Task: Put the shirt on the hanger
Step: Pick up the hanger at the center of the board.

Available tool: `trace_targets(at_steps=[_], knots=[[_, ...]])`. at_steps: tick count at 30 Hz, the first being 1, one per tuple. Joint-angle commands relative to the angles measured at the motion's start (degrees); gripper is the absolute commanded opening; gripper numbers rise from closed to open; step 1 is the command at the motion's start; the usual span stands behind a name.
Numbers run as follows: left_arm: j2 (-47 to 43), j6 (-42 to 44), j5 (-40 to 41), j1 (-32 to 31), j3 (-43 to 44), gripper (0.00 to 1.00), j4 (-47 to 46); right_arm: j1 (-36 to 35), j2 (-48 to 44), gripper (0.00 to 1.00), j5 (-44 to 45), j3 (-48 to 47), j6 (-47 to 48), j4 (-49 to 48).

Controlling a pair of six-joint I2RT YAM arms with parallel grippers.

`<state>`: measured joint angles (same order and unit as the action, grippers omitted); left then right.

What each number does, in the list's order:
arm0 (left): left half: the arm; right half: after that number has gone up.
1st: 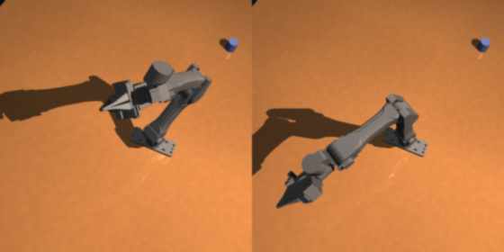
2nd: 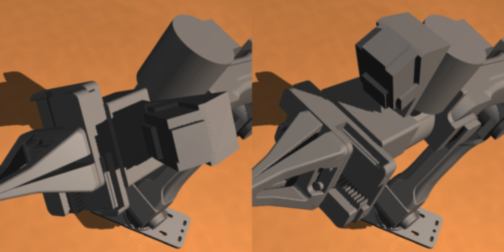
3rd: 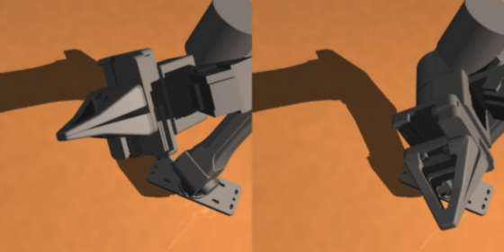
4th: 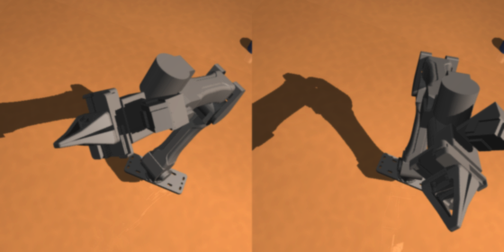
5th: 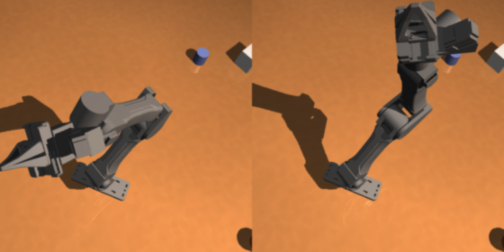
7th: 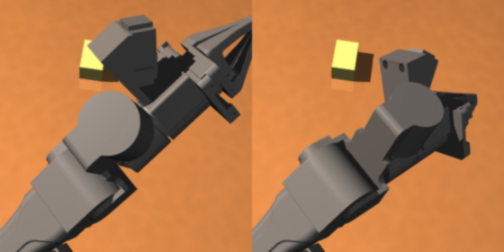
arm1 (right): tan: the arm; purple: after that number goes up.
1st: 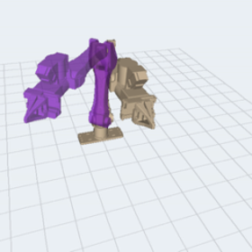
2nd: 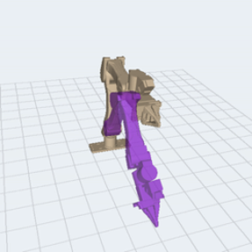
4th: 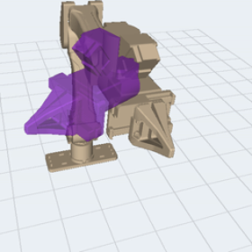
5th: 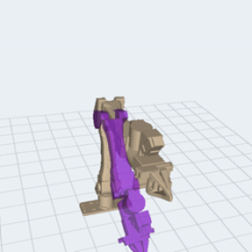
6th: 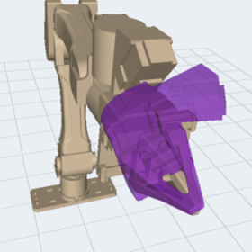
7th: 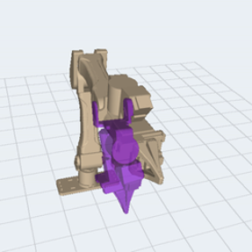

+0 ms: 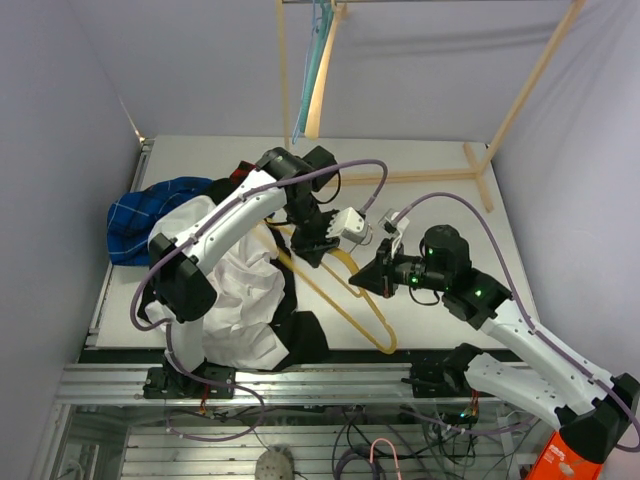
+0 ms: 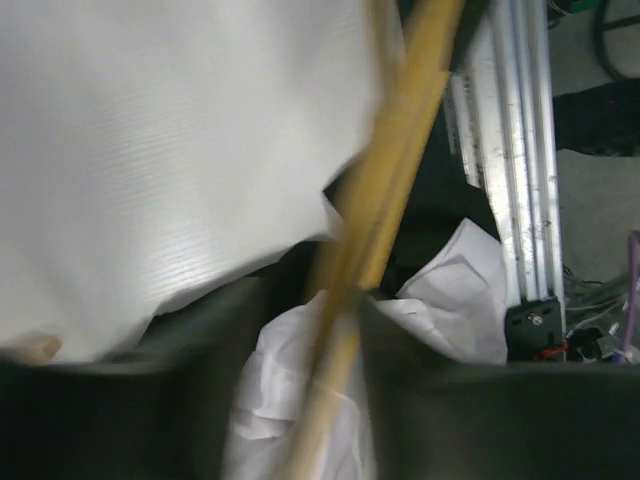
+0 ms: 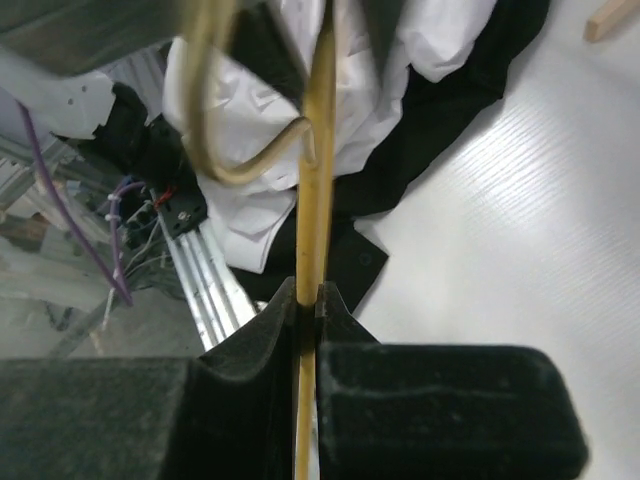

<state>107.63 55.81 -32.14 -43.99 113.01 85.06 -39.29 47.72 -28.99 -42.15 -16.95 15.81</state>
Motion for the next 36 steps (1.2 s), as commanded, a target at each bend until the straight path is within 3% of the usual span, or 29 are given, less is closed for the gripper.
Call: trace_targets(at_steps=[1, 6, 7, 10, 12, 16, 23, 31, 34, 36], knots=[[0.74, 0.57, -3.55, 0.34, 1.58, 0.1, 0.9, -0.42, -1.14, 0.0, -1.23, -0.33, -0.16, -4.2], [-0.86, 0.85, -4.42, 0.63, 0.97, 0.07, 0.99, -0.41, -1.18, 0.01, -0.98, 1.38, -0.75, -5.27], [-1.48, 0.94, -5.19, 0.97, 0.83, 0.07, 1.05, -0.39, -1.49, 0.08, -0.87, 1.7, -0.79, -5.45], [-2.91, 1.28, -7.72, 3.12, 0.88, 0.07, 1.08, -0.36, -2.81, 0.49, -0.44, 2.43, -0.31, -5.51], [-3.33, 1.48, -7.94, 4.31, 1.14, 0.07, 1.03, -0.35, -4.28, 0.58, -0.13, 3.08, 0.04, -5.21], [-4.35, 2.3, -8.81, 5.93, 0.64, 0.07, 1.19, -0.37, -5.98, 0.6, -0.66, 4.69, -0.02, -5.63], [-7.13, 2.58, -10.31, 6.02, -1.4, 0.07, 1.24, -0.39, -3.36, 0.47, -4.59, 5.27, -0.52, -7.85], [-9.72, 2.6, -10.75, 7.6, -1.31, 0.07, 1.17, -0.6, -3.38, 0.41, -2.74, 6.03, -0.8, -8.49], [-10.36, 2.71, -11.25, 7.98, -1.98, 0.07, 1.16, -0.54, -3.17, 0.29, -2.48, 6.12, -0.86, -8.87], [-10.23, 2.28, -11.24, 8.08, -2.28, 0.07, 1.1, -0.53, -3.21, 0.03, -1.48, 6.16, -1.18, -9.81]])
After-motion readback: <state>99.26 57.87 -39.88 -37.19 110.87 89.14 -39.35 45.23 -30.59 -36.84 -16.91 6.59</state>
